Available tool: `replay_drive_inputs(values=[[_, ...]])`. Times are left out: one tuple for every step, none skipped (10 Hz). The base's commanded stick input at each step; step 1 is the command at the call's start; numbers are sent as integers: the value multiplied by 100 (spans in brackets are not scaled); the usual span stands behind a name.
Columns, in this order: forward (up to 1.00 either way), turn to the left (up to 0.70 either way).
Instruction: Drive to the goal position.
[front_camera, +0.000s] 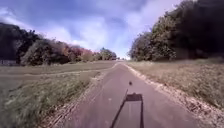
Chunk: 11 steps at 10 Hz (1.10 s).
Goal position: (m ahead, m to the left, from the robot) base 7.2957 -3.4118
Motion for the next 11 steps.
replay_drive_inputs(values=[[70, 0], [70, 0], [70, 0], [70, 0], [70, 0], [70, 0], [70, 0], [70, 0], [70, 0], [70, 0], [70, 0]])
